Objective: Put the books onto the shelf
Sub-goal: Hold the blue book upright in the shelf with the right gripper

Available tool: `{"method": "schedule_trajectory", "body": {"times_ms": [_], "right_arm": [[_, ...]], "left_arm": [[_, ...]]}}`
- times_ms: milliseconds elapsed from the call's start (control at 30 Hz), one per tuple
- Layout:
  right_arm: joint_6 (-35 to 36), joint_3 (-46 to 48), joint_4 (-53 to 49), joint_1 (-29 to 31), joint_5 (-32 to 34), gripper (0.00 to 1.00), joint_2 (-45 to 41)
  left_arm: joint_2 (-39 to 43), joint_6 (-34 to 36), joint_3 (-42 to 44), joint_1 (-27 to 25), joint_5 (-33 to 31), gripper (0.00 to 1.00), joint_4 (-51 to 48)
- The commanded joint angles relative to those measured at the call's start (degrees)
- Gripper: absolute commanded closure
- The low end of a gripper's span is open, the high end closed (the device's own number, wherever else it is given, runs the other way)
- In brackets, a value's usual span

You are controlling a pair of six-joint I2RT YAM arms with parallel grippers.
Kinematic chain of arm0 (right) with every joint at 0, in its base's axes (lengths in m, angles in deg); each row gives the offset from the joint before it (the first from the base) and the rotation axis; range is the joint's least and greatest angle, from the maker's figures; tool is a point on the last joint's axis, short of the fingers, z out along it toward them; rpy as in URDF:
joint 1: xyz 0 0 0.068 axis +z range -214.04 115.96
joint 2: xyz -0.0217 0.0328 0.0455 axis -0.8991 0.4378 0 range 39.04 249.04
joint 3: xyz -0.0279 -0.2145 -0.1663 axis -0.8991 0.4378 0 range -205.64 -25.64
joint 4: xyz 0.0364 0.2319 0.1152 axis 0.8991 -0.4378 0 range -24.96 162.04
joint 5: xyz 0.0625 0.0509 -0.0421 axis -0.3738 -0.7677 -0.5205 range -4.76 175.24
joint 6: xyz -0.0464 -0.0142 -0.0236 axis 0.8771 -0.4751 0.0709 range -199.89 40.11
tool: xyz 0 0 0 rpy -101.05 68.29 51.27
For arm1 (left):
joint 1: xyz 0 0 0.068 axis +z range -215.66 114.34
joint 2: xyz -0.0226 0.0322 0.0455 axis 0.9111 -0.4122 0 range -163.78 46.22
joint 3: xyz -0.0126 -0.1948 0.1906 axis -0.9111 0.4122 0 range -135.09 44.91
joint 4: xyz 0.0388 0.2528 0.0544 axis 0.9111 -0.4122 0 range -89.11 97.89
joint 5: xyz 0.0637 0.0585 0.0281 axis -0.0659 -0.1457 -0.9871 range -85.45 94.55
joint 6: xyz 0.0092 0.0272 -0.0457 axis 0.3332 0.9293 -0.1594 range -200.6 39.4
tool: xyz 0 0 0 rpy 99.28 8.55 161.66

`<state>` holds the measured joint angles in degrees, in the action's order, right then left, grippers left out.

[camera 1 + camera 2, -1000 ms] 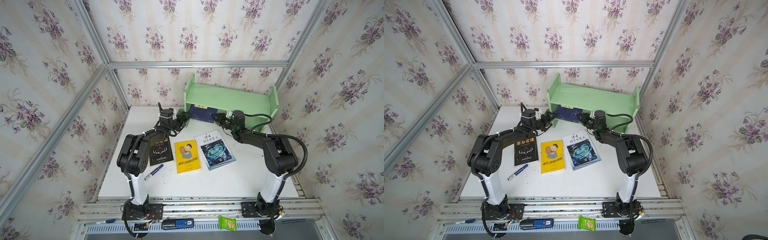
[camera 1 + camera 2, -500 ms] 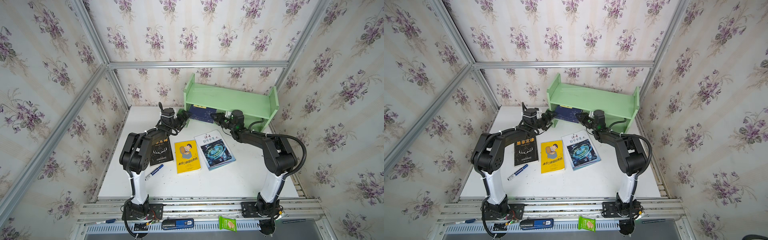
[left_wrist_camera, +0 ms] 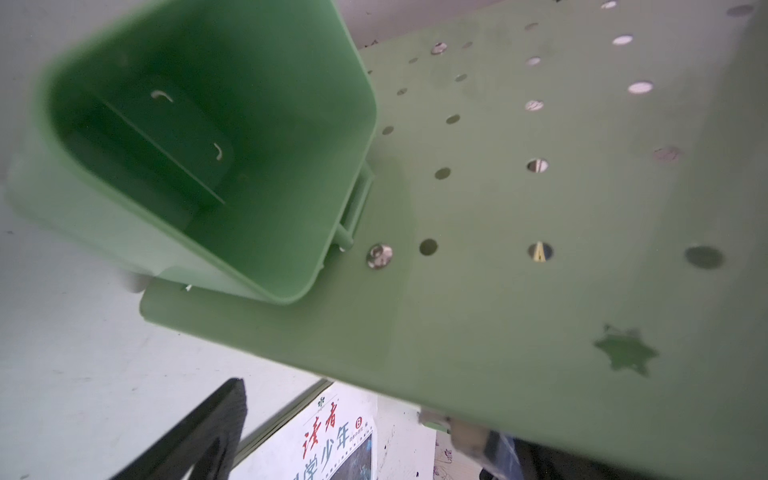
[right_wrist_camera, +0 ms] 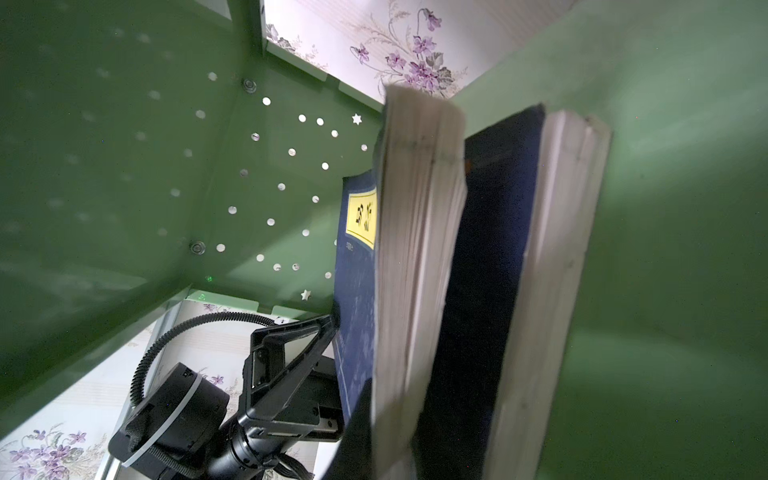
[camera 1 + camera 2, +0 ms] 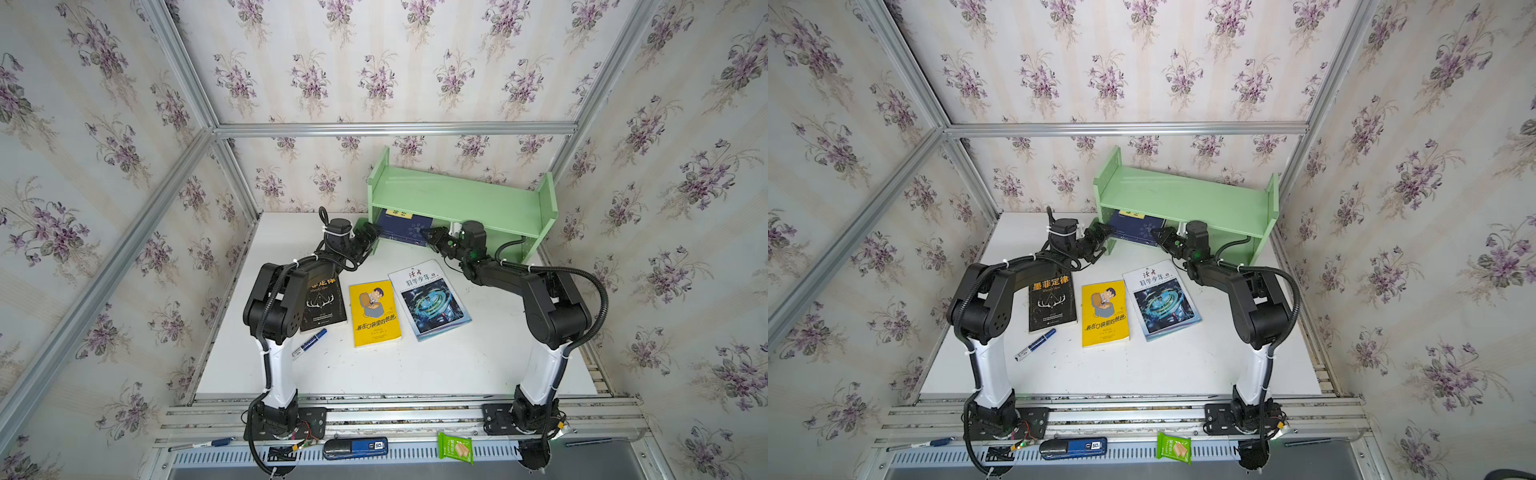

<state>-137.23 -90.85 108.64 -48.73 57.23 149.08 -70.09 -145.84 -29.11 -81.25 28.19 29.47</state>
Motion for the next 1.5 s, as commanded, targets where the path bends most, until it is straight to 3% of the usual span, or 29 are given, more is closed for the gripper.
{"method": "schedule_trajectory", "body": {"times_ms": [0,233,467,900,1467], "right_arm": [[1.3,-1.2,2.3,0.1,0.9,0.81,0.1],[3.6,-2.1,-0.3,0.1,2.4,0.57,-0.7],[7.5,-2.2,-6.3,0.1,5.8,0.51,-2.7],[11.0,-2.6,-13.7,0.1,10.3,0.57,-4.9],[11.9,-4.5,-14.2,0.1,10.0,0.76,-4.0]], "left_arm": [[-0.4,-0.8,-0.5,-0.1,-1.4,0.01,0.4],[-0.9,-1.0,-0.9,-0.1,-1.6,0.01,0.3],[-1.2,-1.1,-1.6,-0.1,-1.2,0.01,0.2],[-1.0,-1.1,-1.6,-0.1,-1.0,0.01,0.4],[-1.3,-1.8,-1.8,-0.1,-0.6,0.01,0.7]]}}
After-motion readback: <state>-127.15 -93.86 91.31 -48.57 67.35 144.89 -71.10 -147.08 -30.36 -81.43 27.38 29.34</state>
